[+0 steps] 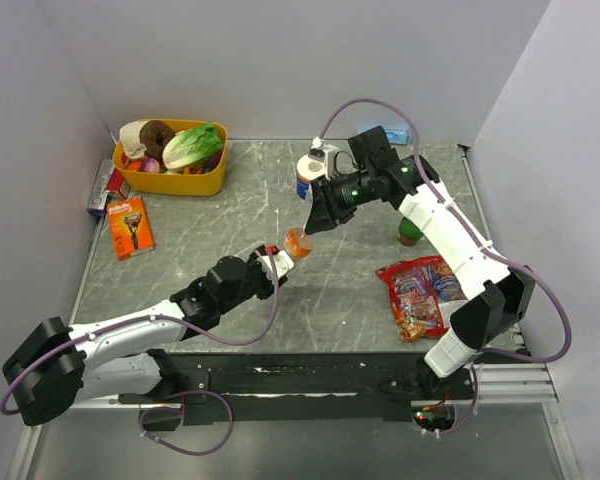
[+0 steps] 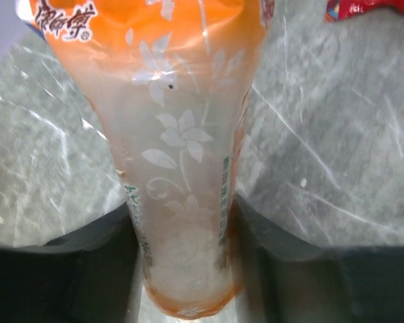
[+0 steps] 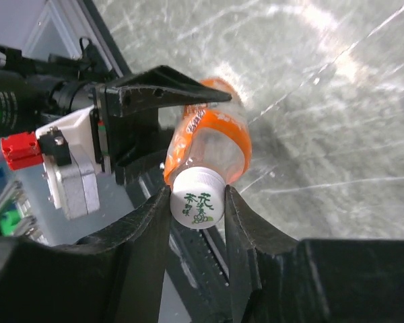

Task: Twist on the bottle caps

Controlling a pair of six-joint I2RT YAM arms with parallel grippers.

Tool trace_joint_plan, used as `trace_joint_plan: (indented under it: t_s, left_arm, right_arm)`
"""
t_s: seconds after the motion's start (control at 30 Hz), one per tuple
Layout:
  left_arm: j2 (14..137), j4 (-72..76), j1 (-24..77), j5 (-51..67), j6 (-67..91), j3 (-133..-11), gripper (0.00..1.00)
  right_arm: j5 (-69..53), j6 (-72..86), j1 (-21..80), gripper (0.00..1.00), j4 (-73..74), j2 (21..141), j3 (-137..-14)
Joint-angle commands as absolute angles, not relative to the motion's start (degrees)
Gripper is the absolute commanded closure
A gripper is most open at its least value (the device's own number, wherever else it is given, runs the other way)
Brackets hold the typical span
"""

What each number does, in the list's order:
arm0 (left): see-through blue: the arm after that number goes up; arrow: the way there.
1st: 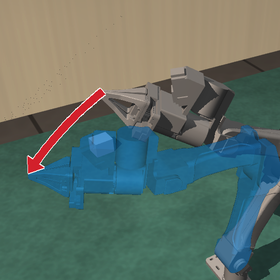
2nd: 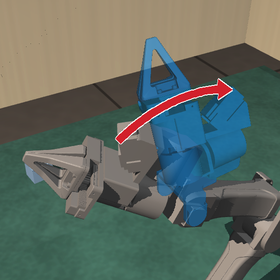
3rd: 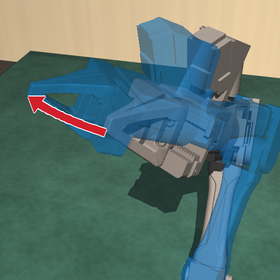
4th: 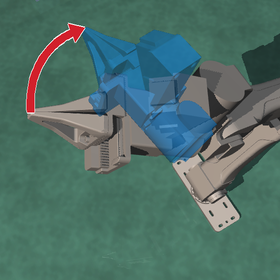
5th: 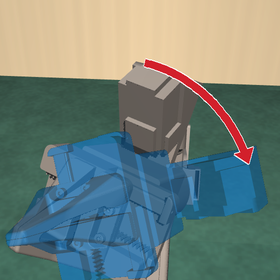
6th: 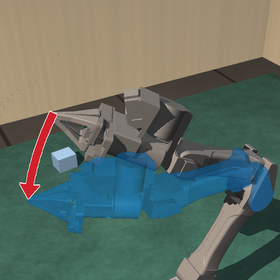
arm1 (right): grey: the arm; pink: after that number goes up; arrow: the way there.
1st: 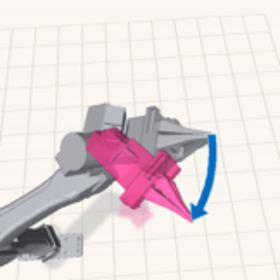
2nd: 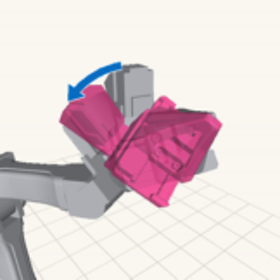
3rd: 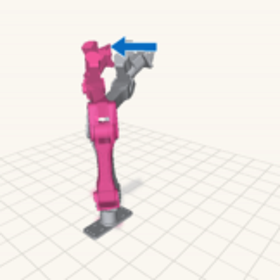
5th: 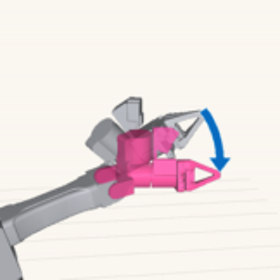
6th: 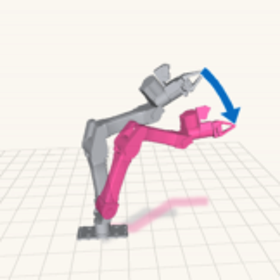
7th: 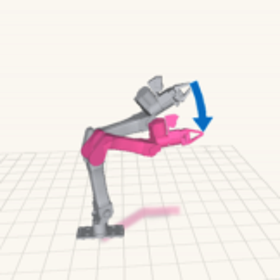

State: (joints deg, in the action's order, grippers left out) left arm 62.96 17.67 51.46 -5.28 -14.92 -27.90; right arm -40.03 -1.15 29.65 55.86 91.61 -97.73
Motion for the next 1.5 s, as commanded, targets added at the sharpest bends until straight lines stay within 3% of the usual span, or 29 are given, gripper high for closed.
trace_joint_plan:
  t_s: [0.0, 0.03, 0.07, 0.33, 0.47, 0.83, 1.47]
  left_arm:
    - [61.1, 19.1, 52.4, -2.2, -13.4, -32.5, 0.17]
    - [60.7, 18.6, 52.1, -1.8, -13.9, -32.5, 0.07]
    - [60.6, 17.8, 52.0, -1.3, -14.3, -32.6, 0.04]
    - [53.0, 1.2, 47.9, 6.9, -21.3, -32.5, 0.04]
    - [49.0, -4.0, 47.0, 7.4, -21.9, -31.5, 0.04]
    - [49.5, -2.5, 36.8, 13.3, -15.7, -31.6, 0.04]
    - [50.2, -2.3, 34.1, 16.8, -15.2, -30.9, 0.04]
  right_arm:
    - [-36.5, -6.1, 30.7, 1.00, 56.5, 89.2, -103.2]
    - [-35.4, -7.5, 30.8, 1.00, 57.3, 88.6, -103.4]
    - [-34.7, -10.9, 30.8, 1.00, 57.8, 88.3, -104.2]
    - [-27.2, -32.0, 30.8, 1.00, 70.7, 91.3, -114.7]
    - [-25.8, -35.4, 30.7, 1.00, 81.5, 95.5, -122.6]
    - [-20.3, -38.8, 31.0, 1.00, 79.7, 97.3, -115.5]
    - [-16.5, -37.2, 30.9, 0.99, 74.2, 101.7, -112.1]
